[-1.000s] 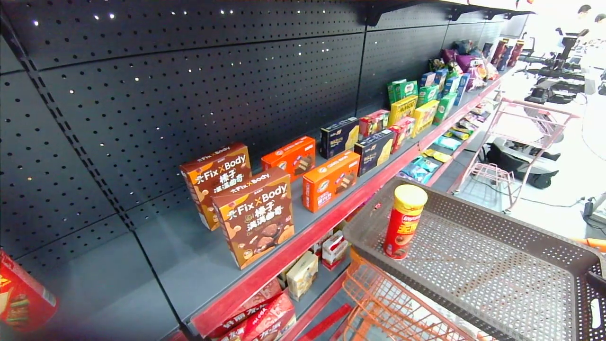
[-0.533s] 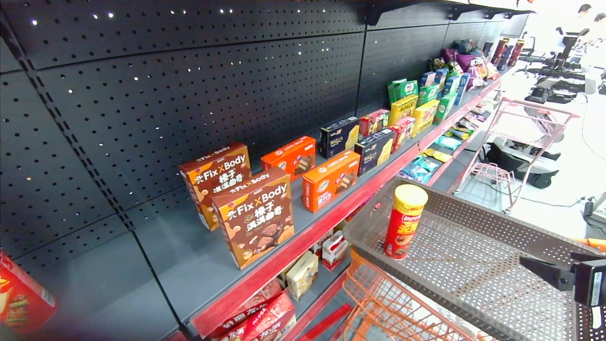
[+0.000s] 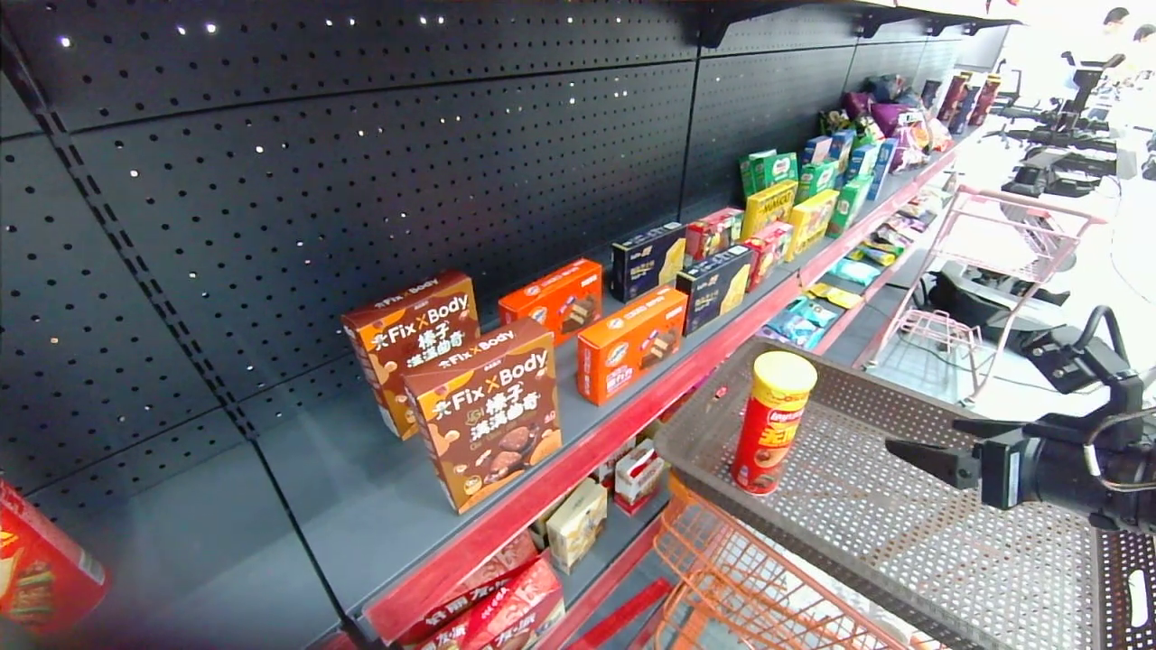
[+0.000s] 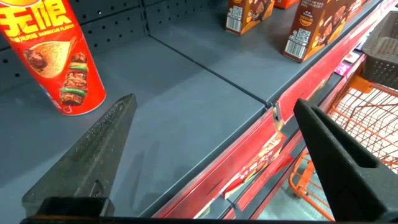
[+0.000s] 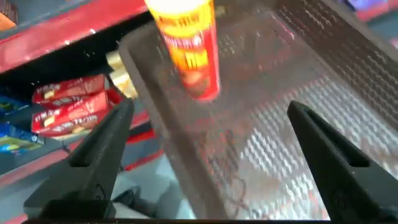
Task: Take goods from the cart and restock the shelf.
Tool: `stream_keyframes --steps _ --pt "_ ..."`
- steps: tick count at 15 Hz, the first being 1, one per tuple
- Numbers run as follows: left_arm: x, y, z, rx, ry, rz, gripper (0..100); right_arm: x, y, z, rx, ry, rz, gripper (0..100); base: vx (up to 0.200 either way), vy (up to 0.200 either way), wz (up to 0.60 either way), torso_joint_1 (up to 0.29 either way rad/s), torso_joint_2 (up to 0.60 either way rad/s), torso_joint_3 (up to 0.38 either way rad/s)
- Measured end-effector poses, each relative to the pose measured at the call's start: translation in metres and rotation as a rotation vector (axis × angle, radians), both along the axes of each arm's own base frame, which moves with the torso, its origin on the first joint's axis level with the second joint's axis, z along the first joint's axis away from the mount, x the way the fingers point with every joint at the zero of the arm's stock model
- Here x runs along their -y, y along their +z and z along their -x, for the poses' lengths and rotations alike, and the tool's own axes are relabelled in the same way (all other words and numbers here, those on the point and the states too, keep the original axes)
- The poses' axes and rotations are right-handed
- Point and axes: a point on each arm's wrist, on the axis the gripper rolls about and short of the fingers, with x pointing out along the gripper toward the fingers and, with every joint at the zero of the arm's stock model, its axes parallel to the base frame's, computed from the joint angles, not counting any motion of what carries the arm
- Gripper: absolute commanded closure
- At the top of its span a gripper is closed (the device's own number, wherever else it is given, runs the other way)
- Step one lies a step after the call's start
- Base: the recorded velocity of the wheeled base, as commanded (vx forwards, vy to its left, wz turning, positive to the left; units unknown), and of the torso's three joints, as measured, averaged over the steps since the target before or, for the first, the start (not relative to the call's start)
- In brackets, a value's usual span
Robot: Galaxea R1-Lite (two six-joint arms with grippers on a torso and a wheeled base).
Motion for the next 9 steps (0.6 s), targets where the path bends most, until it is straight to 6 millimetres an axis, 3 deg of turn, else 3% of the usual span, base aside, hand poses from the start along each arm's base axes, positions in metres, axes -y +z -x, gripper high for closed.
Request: stream_keyframes --steps 9 --pt "0.000 0.000 0.000 0.000 0.000 0.000 0 -0.013 -0.051 -0.067 0.105 0.200 -0.058 0 0.000 0.000 0.00 0.000 0.00 0.000"
